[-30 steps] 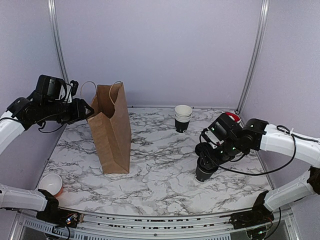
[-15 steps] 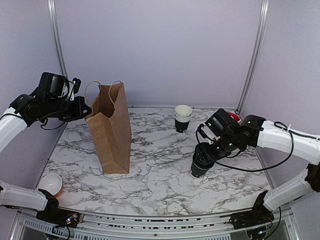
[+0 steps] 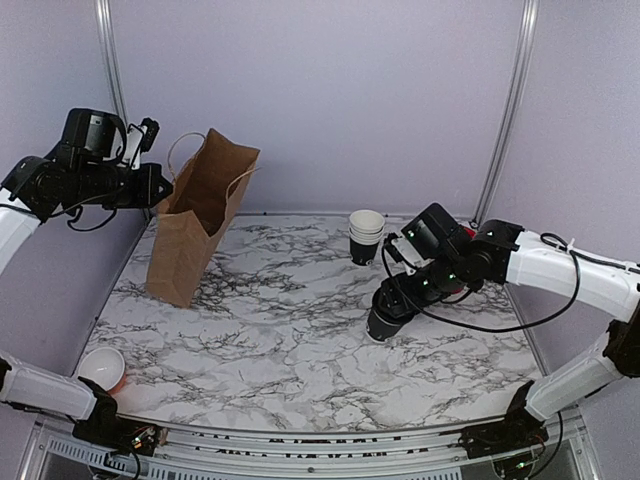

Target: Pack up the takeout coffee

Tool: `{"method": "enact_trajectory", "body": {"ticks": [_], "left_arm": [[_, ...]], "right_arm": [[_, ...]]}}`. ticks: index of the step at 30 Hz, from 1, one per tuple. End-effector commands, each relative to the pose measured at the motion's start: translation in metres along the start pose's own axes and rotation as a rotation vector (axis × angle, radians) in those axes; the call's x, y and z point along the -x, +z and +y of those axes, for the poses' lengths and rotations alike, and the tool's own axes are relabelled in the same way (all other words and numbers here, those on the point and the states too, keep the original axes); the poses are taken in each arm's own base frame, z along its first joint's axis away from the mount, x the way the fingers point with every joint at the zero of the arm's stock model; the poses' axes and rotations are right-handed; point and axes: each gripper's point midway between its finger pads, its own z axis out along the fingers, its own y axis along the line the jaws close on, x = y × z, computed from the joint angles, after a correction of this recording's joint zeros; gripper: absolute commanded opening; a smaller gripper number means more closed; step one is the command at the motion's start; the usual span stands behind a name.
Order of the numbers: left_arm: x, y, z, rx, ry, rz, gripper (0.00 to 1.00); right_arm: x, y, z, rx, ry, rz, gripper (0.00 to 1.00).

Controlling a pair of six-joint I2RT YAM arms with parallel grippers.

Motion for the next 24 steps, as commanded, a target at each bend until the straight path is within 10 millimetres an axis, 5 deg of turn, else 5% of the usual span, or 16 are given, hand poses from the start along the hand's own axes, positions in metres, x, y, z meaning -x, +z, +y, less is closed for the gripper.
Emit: {"method": "enact_trajectory", "body": {"ticks": [1,14,24], "left_arm": [[-0.017,-0.002,0.008,0.039,0.128,0.079,0.0],[-0.045,0.018,-0.022,-0.022,0.181,0.154,0.0],[-0.047,0.02,-0.043,-0.086,0.178,0.136,0.0]], "right_arm": [[0.034,-0.008,0.018,0.051,-0.024,-0.089,0.75],[0.077,-0.022,0.041,0.128,-0.038,-0.191,0.75],[0.123,-0.076,0.042,0.111,-0.061,-0.332,0.75]]}}
